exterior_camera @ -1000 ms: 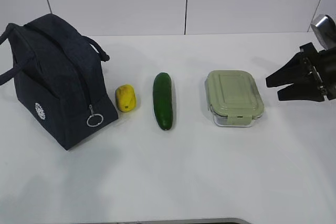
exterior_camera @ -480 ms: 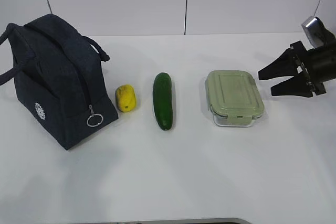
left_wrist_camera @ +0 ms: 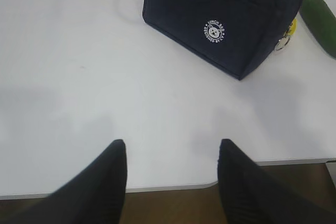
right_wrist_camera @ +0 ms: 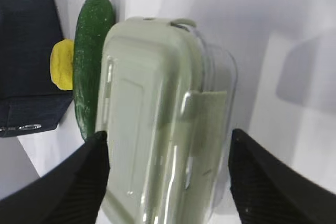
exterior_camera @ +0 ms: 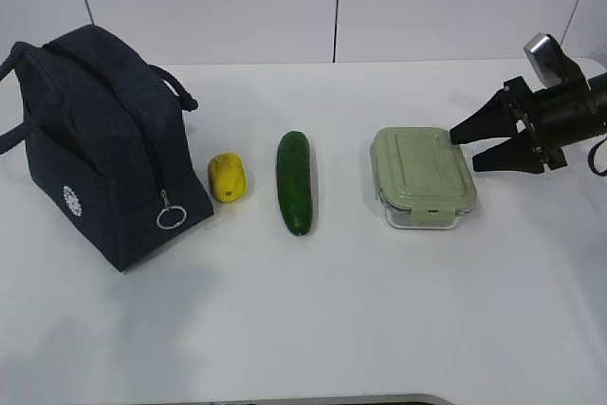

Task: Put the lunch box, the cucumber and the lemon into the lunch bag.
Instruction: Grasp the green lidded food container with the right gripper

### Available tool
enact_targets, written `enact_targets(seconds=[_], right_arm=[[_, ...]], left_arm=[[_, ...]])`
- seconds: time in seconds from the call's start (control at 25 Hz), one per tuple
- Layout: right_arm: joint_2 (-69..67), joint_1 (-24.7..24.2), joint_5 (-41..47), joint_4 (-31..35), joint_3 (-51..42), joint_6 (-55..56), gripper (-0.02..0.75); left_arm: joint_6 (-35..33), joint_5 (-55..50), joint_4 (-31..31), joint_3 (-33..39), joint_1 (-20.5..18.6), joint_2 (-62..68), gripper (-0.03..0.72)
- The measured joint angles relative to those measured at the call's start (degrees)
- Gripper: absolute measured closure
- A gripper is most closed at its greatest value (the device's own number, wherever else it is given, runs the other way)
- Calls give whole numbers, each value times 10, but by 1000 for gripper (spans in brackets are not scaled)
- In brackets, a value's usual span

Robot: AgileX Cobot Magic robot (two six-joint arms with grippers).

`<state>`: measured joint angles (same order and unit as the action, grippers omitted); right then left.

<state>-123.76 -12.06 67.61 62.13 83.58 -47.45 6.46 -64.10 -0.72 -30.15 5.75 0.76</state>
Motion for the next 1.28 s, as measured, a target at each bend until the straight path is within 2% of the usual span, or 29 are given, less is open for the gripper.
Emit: enact_targets(seconds=[0.36, 1.0, 1.28], right_arm=[[-21, 6, 0, 0, 1, 8, 201], [-25, 52, -1, 0, 1, 8, 201], [-33, 52, -1, 20, 1, 13, 200]], left_arm=[[0, 0, 0, 0, 0, 0, 300], [0, 0, 1, 0, 0, 0, 300], [0, 0, 1, 0, 0, 0, 300]])
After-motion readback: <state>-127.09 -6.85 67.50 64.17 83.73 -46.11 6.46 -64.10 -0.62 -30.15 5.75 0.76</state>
